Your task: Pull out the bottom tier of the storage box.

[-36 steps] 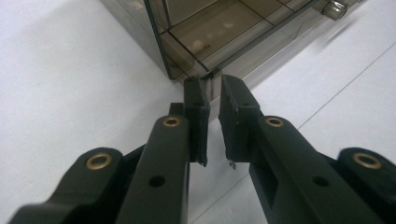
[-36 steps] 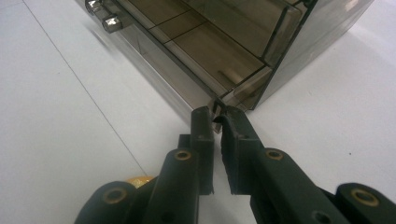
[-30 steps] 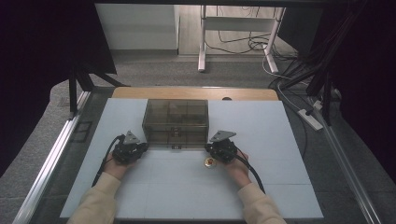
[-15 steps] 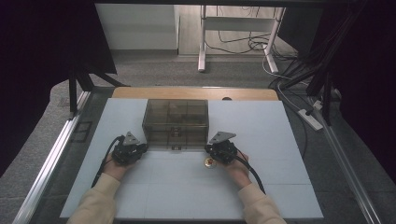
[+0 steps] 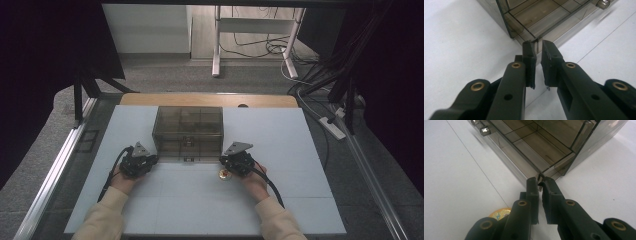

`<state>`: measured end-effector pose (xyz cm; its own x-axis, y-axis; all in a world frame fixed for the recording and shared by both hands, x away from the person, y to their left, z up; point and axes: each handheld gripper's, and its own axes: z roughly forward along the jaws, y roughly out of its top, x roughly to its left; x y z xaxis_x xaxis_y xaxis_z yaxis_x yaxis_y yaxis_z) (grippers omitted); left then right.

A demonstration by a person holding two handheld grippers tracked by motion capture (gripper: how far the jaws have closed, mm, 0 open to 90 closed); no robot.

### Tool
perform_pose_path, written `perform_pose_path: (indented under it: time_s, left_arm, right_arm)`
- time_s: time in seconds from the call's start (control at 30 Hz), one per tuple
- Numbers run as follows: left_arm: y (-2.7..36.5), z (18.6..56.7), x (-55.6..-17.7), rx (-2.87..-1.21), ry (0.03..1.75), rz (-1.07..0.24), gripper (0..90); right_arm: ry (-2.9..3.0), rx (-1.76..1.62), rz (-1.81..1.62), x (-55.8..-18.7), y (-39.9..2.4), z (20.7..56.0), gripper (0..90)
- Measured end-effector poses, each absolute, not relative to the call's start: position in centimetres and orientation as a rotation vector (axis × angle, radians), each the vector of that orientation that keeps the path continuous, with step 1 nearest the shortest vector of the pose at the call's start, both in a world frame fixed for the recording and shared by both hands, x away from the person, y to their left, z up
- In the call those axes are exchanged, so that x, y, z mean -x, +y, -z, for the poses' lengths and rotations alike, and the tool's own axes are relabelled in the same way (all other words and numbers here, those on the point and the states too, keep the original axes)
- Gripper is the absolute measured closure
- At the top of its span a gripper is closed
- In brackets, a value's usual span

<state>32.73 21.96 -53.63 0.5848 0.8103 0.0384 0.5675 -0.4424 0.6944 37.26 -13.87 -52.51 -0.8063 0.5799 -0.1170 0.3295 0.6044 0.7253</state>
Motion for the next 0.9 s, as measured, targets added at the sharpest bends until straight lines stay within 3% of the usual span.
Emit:
perform_pose_path:
  time_s: [0.9]
  left_arm:
    - [21.75,53.4,-31.92,-2.191,1.09,-0.499,80.8]
  right_arm:
    - [2.496,-0.733,-1.03,-36.69,-13.92,52.43,82.9]
